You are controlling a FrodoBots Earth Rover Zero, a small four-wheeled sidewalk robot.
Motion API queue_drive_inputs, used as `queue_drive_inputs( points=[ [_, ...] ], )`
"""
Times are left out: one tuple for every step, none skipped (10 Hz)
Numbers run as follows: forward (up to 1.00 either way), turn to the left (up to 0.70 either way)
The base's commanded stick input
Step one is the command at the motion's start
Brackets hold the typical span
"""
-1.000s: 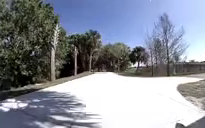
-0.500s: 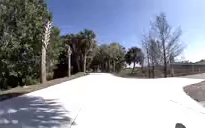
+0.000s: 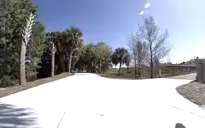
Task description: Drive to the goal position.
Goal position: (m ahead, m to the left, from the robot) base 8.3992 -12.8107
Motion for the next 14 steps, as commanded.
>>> queue_drive_inputs(
  points=[
    [1.0,-0.4],
    [1.0,-0.4],
    [1.0,-0.4],
    [1.0,-0.4],
    [1.0,-0.4],
    [1.0,-0.33],
    [1.0,-0.22],
    [1.0,-0.11],
    [1.0,-0.02],
    [1.0,0.0],
    [1.0,0.0],
    [1.0,0.0],
    [1.0,0.0],
    [1.0,0.0]
  ],
)
